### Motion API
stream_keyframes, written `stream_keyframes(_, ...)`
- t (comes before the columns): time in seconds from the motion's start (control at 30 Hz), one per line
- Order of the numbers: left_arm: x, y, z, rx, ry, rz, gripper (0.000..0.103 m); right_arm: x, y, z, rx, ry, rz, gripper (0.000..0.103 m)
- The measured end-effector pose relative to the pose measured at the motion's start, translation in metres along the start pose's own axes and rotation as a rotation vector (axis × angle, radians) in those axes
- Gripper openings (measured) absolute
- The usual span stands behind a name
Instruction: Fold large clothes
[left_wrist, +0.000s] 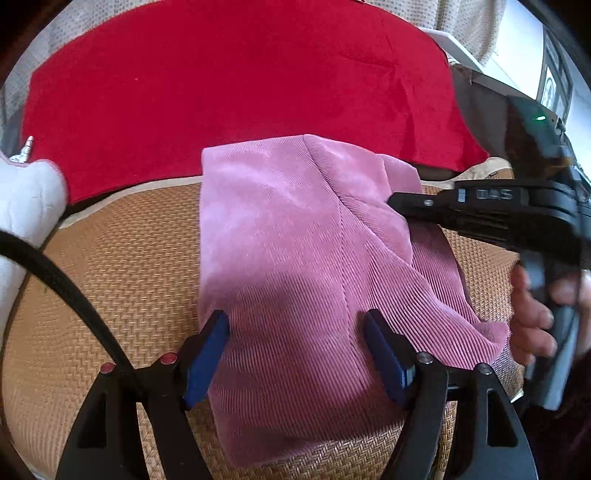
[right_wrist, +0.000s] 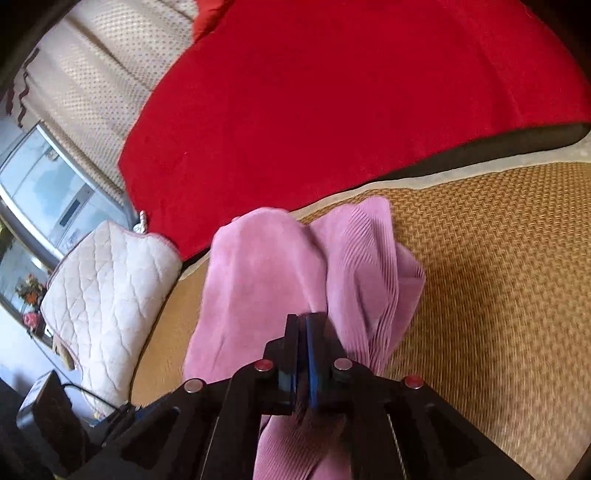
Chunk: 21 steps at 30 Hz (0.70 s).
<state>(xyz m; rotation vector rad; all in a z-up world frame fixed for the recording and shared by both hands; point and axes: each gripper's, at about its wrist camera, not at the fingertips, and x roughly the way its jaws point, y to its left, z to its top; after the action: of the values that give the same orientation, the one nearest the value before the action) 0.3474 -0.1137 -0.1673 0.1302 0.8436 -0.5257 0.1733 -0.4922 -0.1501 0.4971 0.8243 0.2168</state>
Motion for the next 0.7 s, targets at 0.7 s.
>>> stream_keyframes(0.7, -0.012, -0.004, 0.004, 0.018, 0.033, 0.026, 0.077, 0.018, 0.0, -0.032, -0.062, 0.093, -0.042, 0.001)
